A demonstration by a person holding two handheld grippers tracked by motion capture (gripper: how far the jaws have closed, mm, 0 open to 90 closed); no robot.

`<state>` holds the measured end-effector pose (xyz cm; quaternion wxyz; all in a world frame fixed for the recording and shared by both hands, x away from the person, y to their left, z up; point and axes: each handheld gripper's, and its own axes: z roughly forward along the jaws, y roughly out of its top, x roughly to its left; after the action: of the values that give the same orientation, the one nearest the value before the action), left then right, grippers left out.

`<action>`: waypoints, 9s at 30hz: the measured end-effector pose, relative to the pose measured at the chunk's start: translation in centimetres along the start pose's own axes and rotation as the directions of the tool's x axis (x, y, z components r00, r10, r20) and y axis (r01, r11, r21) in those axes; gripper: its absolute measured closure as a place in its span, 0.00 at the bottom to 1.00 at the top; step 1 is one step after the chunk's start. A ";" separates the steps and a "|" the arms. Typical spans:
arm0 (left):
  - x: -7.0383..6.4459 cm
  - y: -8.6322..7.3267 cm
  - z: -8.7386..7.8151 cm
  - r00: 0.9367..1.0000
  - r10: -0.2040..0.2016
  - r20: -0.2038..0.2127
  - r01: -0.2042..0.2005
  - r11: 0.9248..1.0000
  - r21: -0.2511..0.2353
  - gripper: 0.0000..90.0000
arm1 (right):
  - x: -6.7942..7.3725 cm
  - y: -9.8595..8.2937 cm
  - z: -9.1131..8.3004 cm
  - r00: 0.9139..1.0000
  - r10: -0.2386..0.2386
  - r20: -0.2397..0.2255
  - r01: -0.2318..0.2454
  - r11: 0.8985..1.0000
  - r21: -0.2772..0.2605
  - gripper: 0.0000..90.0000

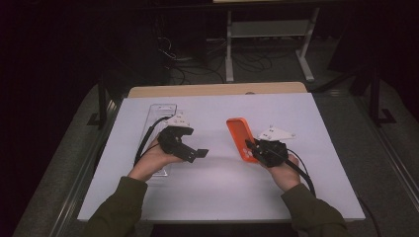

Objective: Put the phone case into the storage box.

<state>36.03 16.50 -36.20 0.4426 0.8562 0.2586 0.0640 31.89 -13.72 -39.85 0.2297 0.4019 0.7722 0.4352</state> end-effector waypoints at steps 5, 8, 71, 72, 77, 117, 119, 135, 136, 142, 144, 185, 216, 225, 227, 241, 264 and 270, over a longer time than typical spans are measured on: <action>0.0 0.1 0.1 1.000 -0.024 0.004 0.024 0.999 -0.024 0.00 | -0.1 0.0 0.0 1.000 0.020 0.002 -0.020 1.000 -0.001 0.88; -0.1 0.1 0.2 0.999 -0.035 0.007 0.035 0.999 -0.027 0.00 | 0.2 0.0 -0.1 1.000 0.010 0.009 -0.010 1.000 0.003 0.88; -1.9 2.6 4.5 0.993 -0.118 -0.012 0.114 0.978 -0.175 0.00 | 3.7 1.1 0.7 0.999 -0.006 -0.054 0.004 0.999 -0.039 0.88; -2.0 2.6 4.5 0.992 -0.124 -0.016 0.119 0.977 -0.179 0.00 | 3.7 1.1 0.7 0.998 -0.005 -0.056 0.003 0.999 -0.040 0.88; -2.1 2.5 4.8 0.990 -0.139 -0.021 0.133 0.973 -0.188 0.00 | 3.9 1.1 0.7 0.998 0.017 -0.066 -0.020 0.999 -0.042 0.88; -2.9 2.5 5.0 0.972 -0.226 -0.061 0.202 0.941 -0.273 0.09 | 5.6 0.7 1.5 0.998 -0.031 -0.058 0.029 0.999 -0.039 0.88; -2.8 2.4 5.0 0.970 -0.235 -0.057 0.210 0.935 -0.285 0.12 | 5.6 0.7 1.4 0.998 -0.033 -0.057 0.030 0.999 -0.039 0.88; -2.9 2.4 4.8 0.972 -0.224 -0.067 0.197 0.940 -0.280 0.15 | 5.5 0.6 1.7 0.997 -0.039 -0.061 0.037 0.999 -0.026 0.86; -2.9 2.5 4.8 0.972 -0.227 -0.065 0.200 0.939 -0.280 0.15 | 5.5 0.6 1.7 0.997 -0.039 -0.059 0.037 0.999 -0.026 0.86; -2.8 2.4 4.7 0.973 -0.220 -0.070 0.191 0.938 -0.288 0.16 | 5.4 0.6 1.7 0.997 -0.049 -0.059 0.048 0.999 -0.026 0.86; -2.8 2.5 4.6 0.974 -0.214 -0.074 0.184 0.939 -0.291 0.16 | 5.4 0.6 1.7 0.997 -0.051 -0.058 0.049 0.998 -0.031 0.86; -2.0 2.5 3.8 0.972 -0.219 -0.086 0.186 0.939 -0.290 0.17 | 0.6 -0.9 -0.6 0.988 -0.088 -0.127 0.094 0.995 0.045 0.01; -1.7 2.8 2.7 0.976 -0.196 -0.092 0.160 0.940 -0.301 0.17 | -1.9 -7.3 -3.6 0.991 -0.043 -0.123 0.052 0.996 0.073 0.01; -1.5 3.5 2.0 0.980 -0.171 -0.103 0.135 0.949 -0.286 0.17 | -1.9 -7.1 -3.4 0.990 -0.042 -0.135 0.053 0.996 0.074 0.01; -1.2 3.9 1.6 0.980 -0.162 -0.113 0.124 0.950 -0.288 0.17 | -2.0 -7.1 -3.4 0.990 -0.045 -0.135 0.054 0.996 0.066 0.01; 2.7 6.5 -1.4 0.965 -0.163 -0.206 0.097 0.950 -0.296 0.17 | -1.9 -6.9 -3.4 0.990 -0.039 -0.135 0.048 0.997 0.066 0.01; 8.4 8.4 -4.3 0.880 -0.240 -0.410 0.104 0.939 -0.327 0.17 | -2.0 -7.0 -3.4 0.990 -0.038 -0.136 0.045 0.998 0.048 0.01; 9.4 8.6 -4.9 0.849 -0.247 -0.468 0.097 0.942 -0.322 0.17 | -1.9 -6.9 -3.5 0.990 -0.029 -0.139 0.037 0.998 0.059 0.01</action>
<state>45.73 20.65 -27.57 0.4831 0.7098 0.4290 0.2807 27.58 -19.03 -43.99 0.1703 0.3648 0.8058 0.4344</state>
